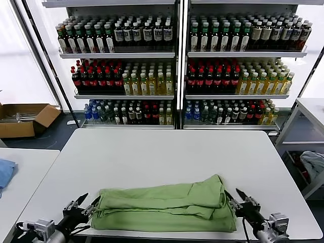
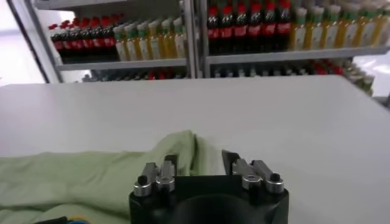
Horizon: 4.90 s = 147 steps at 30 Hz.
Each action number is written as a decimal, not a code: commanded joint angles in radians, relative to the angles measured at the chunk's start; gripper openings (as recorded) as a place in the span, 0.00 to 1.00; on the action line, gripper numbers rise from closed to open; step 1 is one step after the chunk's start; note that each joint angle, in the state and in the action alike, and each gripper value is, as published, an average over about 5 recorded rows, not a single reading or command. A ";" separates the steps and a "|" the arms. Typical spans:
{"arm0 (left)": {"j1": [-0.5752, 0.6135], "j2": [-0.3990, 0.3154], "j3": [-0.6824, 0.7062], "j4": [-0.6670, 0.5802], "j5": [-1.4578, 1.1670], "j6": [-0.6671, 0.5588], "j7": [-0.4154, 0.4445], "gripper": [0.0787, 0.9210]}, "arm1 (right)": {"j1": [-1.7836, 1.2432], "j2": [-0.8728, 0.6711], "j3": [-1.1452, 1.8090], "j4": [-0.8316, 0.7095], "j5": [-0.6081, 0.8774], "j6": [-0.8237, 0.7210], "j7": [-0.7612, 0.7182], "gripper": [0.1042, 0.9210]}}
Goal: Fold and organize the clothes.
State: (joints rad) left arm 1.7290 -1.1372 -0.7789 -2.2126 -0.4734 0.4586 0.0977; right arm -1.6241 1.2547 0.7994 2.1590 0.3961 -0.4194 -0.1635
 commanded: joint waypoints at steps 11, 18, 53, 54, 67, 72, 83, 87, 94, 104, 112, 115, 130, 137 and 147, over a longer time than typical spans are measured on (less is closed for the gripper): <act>0.019 -0.217 0.244 0.065 -0.015 -0.048 -0.396 0.88 | -0.122 0.072 0.228 -0.044 -0.035 0.229 0.041 0.88; -0.025 -0.243 0.256 0.146 0.046 -0.063 -0.406 0.88 | -0.147 0.110 0.232 -0.015 0.032 0.243 0.048 0.88; -0.094 -0.044 -0.033 0.103 0.004 -0.129 -0.314 0.04 | -0.083 0.101 0.201 0.008 0.175 0.208 0.076 0.88; -0.107 -0.004 -0.092 0.127 -0.018 -0.130 -0.286 0.04 | -0.082 0.100 0.201 0.010 0.175 0.208 0.076 0.88; -0.195 0.343 -0.406 0.399 -0.130 -0.164 -0.037 0.04 | -0.110 0.107 0.197 0.035 0.170 0.220 0.067 0.88; -0.161 0.215 -0.294 0.135 -0.113 -0.133 -0.068 0.04 | -0.117 0.119 0.193 0.046 0.155 0.220 0.066 0.88; -0.074 -0.049 0.086 -0.110 0.121 -0.144 -0.077 0.04 | -0.137 0.119 0.200 0.061 0.144 0.220 0.066 0.88; -0.044 -0.093 0.184 -0.103 0.149 -0.151 -0.084 0.04 | -0.135 0.121 0.194 0.060 0.142 0.220 0.066 0.88; -0.059 -0.155 0.309 -0.035 0.165 -0.126 -0.113 0.04 | -0.132 0.126 0.181 0.054 0.141 0.222 0.065 0.88; -0.073 -0.216 0.437 0.057 0.223 -0.081 -0.124 0.04 | -0.129 0.132 0.177 0.023 0.141 0.236 0.063 0.88; -0.092 -0.245 0.492 0.060 0.232 -0.055 -0.193 0.10 | -0.128 0.149 0.152 0.008 0.127 0.246 0.060 0.88; -0.100 -0.232 0.490 0.041 0.195 -0.057 -0.207 0.19 | -0.130 0.154 0.141 0.007 0.122 0.252 0.058 0.88; -0.149 -0.136 0.092 -0.094 -0.285 0.024 -0.402 0.71 | -0.102 0.160 0.122 -0.016 0.120 0.260 0.053 0.88; -0.147 -0.009 -0.125 0.139 -0.303 0.084 -0.256 0.88 | -0.085 0.147 0.107 -0.017 0.120 0.259 0.052 0.88; -0.193 -0.020 -0.036 0.247 -0.252 0.072 -0.223 0.88 | -0.103 0.145 0.115 -0.002 0.120 0.260 0.052 0.88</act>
State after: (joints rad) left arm 1.5712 -1.1989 -0.7460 -2.0965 -0.6888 0.5018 -0.1674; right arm -1.7249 1.4017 0.9094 2.1543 0.5156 -0.1604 -0.1114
